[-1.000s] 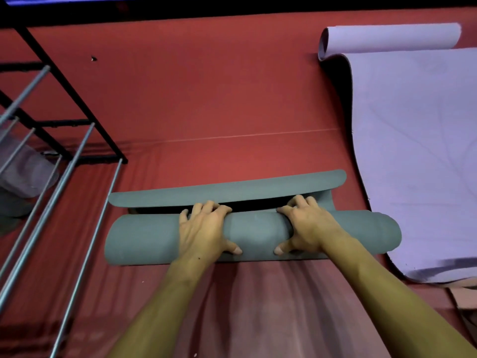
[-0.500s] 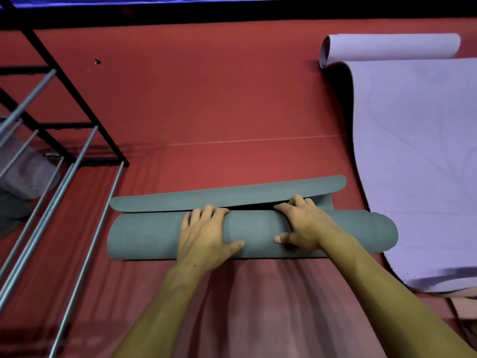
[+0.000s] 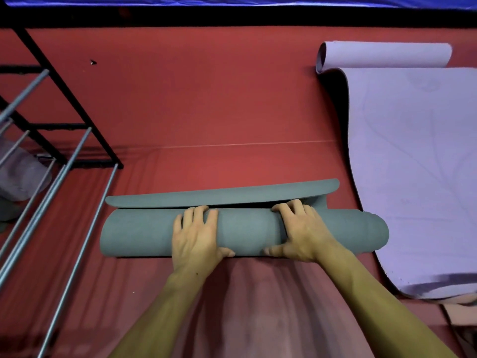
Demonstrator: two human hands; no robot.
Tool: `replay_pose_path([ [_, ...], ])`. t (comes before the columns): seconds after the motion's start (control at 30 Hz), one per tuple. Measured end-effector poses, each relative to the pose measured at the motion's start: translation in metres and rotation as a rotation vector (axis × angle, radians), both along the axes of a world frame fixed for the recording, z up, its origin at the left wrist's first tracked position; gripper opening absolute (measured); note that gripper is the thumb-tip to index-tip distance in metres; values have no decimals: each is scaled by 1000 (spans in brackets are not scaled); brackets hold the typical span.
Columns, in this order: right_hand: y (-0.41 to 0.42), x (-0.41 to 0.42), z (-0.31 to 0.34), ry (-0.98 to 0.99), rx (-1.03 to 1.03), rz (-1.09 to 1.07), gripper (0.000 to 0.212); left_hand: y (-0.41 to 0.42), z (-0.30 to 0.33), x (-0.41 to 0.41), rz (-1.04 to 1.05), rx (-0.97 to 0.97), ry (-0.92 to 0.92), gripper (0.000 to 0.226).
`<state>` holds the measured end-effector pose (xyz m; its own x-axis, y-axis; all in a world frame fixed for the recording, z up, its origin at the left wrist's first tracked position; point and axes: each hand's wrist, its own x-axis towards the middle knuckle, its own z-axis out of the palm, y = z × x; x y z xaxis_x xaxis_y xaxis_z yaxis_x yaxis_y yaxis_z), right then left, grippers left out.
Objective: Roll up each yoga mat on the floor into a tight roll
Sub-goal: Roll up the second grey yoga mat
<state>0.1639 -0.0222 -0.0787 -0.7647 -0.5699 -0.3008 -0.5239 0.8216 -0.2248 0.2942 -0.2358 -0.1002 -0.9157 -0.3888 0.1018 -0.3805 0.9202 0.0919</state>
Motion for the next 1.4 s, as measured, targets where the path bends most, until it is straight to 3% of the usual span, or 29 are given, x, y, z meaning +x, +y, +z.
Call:
replay_pose_path([
  [0.1,4,6,-16,148,78,51,129,-1,-1,-4,14,-18,-42,119],
  [0.17,5,8,-22,226,65,61,128,-1,-3,-5,-16,-64,-118,129],
  [0.23,5,5,-20,248,50,73,124,-2,-1,-4,-24,-81,-139,123],
  [0.33,6,2,-6,165,99,97,119,-5,15,-6,-44,-42,-198,113],
  [0.47,8,2,8,-88,198,135,117,-10,28,-8,-92,80,-450,112],
  [0.53,8,3,13,-126,230,142,117,-10,31,-8,-82,121,-485,112],
  [0.7,3,8,14,-78,249,113,102,-7,28,1,-30,186,-352,108],
  [0.83,0,6,26,48,229,105,98,-7,28,3,35,190,-167,89],
  [1.1,-15,4,39,12,148,51,73,-12,25,-3,80,232,-102,72],
  [1.3,-43,20,27,-1,103,214,86,-16,17,1,154,174,-14,71],
  [1.4,-52,25,11,51,125,200,117,-12,7,2,217,187,72,64],
])
